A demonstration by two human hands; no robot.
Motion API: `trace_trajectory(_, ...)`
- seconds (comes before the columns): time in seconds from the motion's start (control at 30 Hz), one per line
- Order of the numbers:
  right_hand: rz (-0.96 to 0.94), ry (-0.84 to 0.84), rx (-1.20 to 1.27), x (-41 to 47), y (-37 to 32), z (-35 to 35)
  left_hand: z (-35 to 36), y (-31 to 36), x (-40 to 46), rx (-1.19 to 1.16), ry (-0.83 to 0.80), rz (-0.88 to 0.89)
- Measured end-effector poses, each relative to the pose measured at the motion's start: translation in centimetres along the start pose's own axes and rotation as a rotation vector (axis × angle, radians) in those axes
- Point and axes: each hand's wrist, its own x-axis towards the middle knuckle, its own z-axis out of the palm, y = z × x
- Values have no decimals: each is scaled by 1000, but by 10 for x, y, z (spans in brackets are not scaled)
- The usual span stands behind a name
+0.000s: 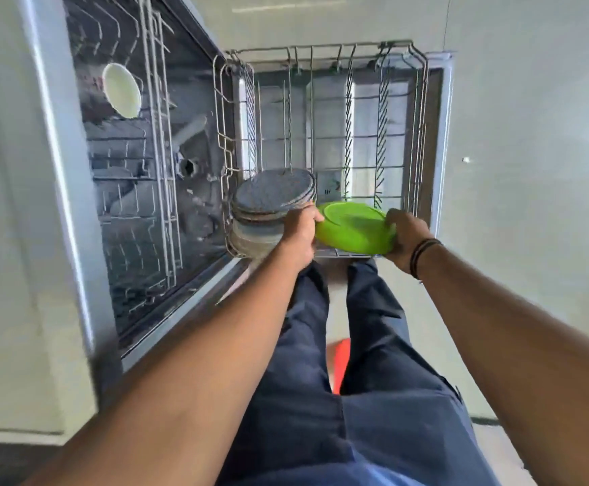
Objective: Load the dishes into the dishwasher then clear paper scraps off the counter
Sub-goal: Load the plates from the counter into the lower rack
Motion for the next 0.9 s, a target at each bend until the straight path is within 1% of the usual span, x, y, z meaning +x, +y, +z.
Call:
trace_trajectory(0.13,28,115,-303,81,38,-22,3,-52,50,340,13,-71)
trace_trajectory(0.17,28,132,-364,102,49,-28,4,-62,56,417,-7,-101)
trace_trajectory(0.23,15,171,-441,114,56,-30,6,-83,69,507,-32,-142)
trace_trajectory(0.33,-11,189,-512,112,50,-22,12,-106,84,481,-10,-189)
trace_trajectory(0.43,-14,216,-591,129,48,-18,18,-120,100,478,47,-153)
trace_trajectory(0.63,-50,164,-798,159,33,-18,29,-120,118,509,53,-100)
trace_trajectory(0.77,-47,147,-840,173,28,-21,37,-117,127,530,50,-89)
trace_trajectory(0.9,-30,169,-851,182,30,-23,45,-117,137,595,29,-79)
